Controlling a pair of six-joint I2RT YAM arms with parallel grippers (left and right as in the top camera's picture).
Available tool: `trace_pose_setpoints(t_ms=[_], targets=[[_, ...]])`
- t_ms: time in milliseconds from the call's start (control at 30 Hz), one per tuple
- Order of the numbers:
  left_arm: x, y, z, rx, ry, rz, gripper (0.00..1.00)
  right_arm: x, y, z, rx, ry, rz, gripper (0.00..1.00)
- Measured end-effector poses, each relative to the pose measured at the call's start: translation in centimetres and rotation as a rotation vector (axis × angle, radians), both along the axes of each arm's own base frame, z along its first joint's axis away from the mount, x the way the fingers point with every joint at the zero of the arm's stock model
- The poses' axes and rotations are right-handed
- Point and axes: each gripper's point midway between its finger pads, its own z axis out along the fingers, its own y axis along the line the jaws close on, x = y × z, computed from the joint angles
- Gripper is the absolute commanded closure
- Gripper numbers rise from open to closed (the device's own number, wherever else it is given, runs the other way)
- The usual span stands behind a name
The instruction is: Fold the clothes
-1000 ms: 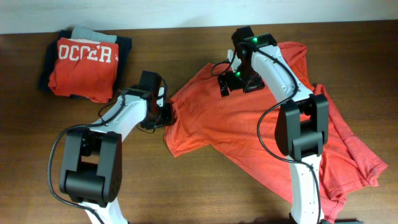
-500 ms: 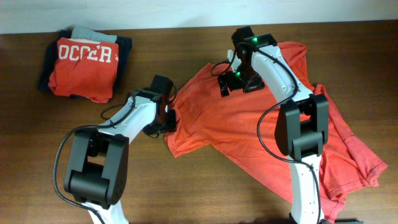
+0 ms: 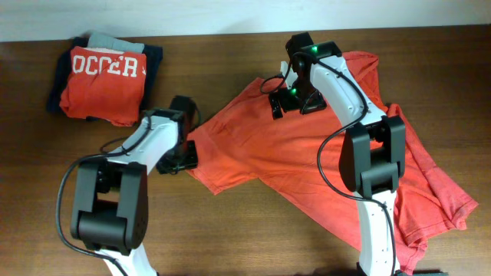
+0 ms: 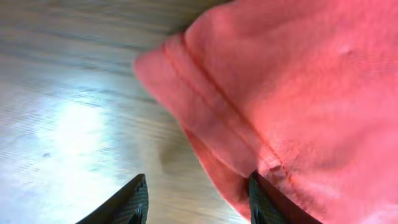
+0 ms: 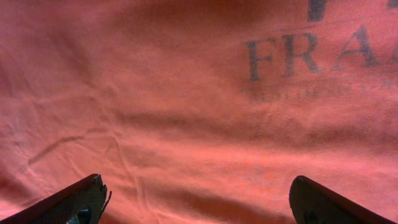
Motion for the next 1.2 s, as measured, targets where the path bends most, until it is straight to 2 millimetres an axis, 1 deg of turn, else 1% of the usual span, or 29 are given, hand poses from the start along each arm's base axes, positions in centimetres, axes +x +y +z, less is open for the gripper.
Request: trace_pose_setpoints(t_ms=[67, 167, 267, 367, 467, 500, 567, 633, 733, 767, 833, 900, 967, 1000, 1033, 1067, 1100, 1200], targets=[[-0.3, 0.8, 0.0, 0.007, 0.014, 0.026, 0.48, 0.0, 0.0, 0.0, 0.0, -0.001, 0.005, 0.01], [-1.1, 2.1, 0.2, 0.03, 0.046, 0.068, 0.53, 0.0, 0.0, 0.0, 0.0, -0.001, 0.009, 0.01], [-1.8, 3.1, 0.2, 0.057, 0.074, 0.092, 0.54, 0.0, 0.0, 0.0, 0.0, -0.002, 0.009, 0.01], [-2.2, 3.4, 0.4, 0.071, 0.09, 0.096, 0.54, 0.1, 0.0, 0.0, 0.001, -0.007, 0.01, 0.01], [-2.8, 3.5, 1.1, 0.075, 0.1, 0.097, 0.54, 0.2, 0.1, 0.2, 0.003, -0.012, 0.012, 0.01], [-2.8, 3.5, 1.6, 0.073, 0.09, 0.098, 0.53, 0.2, 0.1, 0.3, 0.004, -0.015, 0.012, 0.01], [-2.5, 3.5, 3.2, 0.064, 0.041, 0.103, 0.53, 0.3, 0.1, 0.8, 0.006, -0.025, 0.012, 0.01], [-1.8, 3.3, 5.3, 0.046, -0.041, 0.104, 0.53, 0.6, 0.1, 1.7, 0.012, -0.048, 0.012, 0.01], [0.5, 2.1, 8.9, -0.034, -0.218, 0.068, 0.53, 0.9, 0.1, 4.0, 0.024, -0.096, 0.006, 0.01], [1.6, 1.3, 10.1, -0.08, -0.284, 0.029, 0.53, 1.0, 0.0, 4.9, 0.028, -0.114, 0.001, 0.01], [3.5, -0.5, 11.8, -0.161, -0.383, -0.055, 0.54, 1.2, -0.3, 6.9, 0.039, -0.151, -0.021, 0.01], [5.0, -2.3, 12.7, -0.231, -0.449, -0.142, 0.61, 1.3, -1.3, 9.2, 0.051, -0.186, -0.056, 0.01], [5.8, -3.6, 12.7, -0.272, -0.473, -0.201, 0.63, 1.4, -3.0, 11.2, 0.058, -0.216, -0.099, 0.01], [6.0, -4.2, 12.5, -0.286, -0.476, -0.224, 0.63, 1.3, -4.2, 12.2, 0.06, -0.225, -0.13, 0.01], [6.1, -4.7, 12.1, -0.297, -0.47, -0.245, 0.63, 1.2, -5.3, 12.9, 0.059, -0.23, -0.156, 0.01], [6.1, -5.1, 11.5, -0.308, -0.454, -0.26, 0.63, 1.0, -6.8, 13.6, 0.056, -0.234, -0.19, 0.01], [6.0, -5.5, 10.6, -0.314, -0.425, -0.272, 0.63, 0.8, -8.3, 14.0, 0.052, -0.23, -0.222, 0.01], [5.6, -5.9, 7.7, -0.324, -0.344, -0.284, 0.63, -0.4, -12.5, 14.5, 0.036, -0.191, -0.317, 0.01]])
